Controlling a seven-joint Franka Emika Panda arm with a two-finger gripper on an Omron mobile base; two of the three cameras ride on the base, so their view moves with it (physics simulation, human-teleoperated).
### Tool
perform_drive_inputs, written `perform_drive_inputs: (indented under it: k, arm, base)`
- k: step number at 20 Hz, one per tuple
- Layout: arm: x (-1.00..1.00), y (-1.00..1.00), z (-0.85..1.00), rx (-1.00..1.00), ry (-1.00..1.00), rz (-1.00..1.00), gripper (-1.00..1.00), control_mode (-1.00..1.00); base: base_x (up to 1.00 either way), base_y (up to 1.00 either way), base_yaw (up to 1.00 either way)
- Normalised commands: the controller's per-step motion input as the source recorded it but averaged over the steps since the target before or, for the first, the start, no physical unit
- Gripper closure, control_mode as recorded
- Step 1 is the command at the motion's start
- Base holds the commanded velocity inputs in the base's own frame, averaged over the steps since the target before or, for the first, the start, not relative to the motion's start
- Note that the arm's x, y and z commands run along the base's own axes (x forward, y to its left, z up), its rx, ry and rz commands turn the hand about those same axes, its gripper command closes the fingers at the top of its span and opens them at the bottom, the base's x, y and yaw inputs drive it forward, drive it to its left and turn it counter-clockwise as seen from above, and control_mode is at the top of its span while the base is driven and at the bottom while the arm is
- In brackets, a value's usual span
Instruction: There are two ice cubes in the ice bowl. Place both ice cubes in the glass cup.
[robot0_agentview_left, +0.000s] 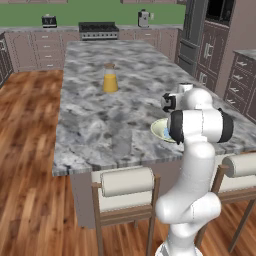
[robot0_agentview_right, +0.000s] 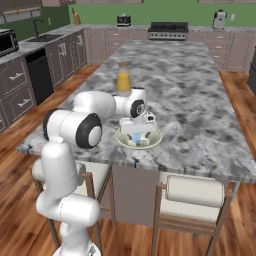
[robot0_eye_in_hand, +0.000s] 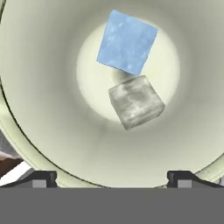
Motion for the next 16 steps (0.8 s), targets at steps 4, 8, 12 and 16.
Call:
perform_drive_inputs:
  k: [4,8,12,16]
  arm:
    - [0.26,0.00,-0.29,0.00,0.00,0.00,-1.00,-1.00]
    - [0.22,0.00,-0.37,0.00,0.00,0.00,-1.00,-1.00]
    - [0.20,0.00,-0.26,0.00,0.00,0.00,-1.00,-1.00]
    - [0.13,-0.03,-0.24,0.00,0.00,0.00,-1.00,-1.00]
  base:
    - [0.00,0.00,0.00]
    - [0.00,0.00,0.00]
    - [0.00,0.00,0.00]
    - [0.00,0.00,0.00]
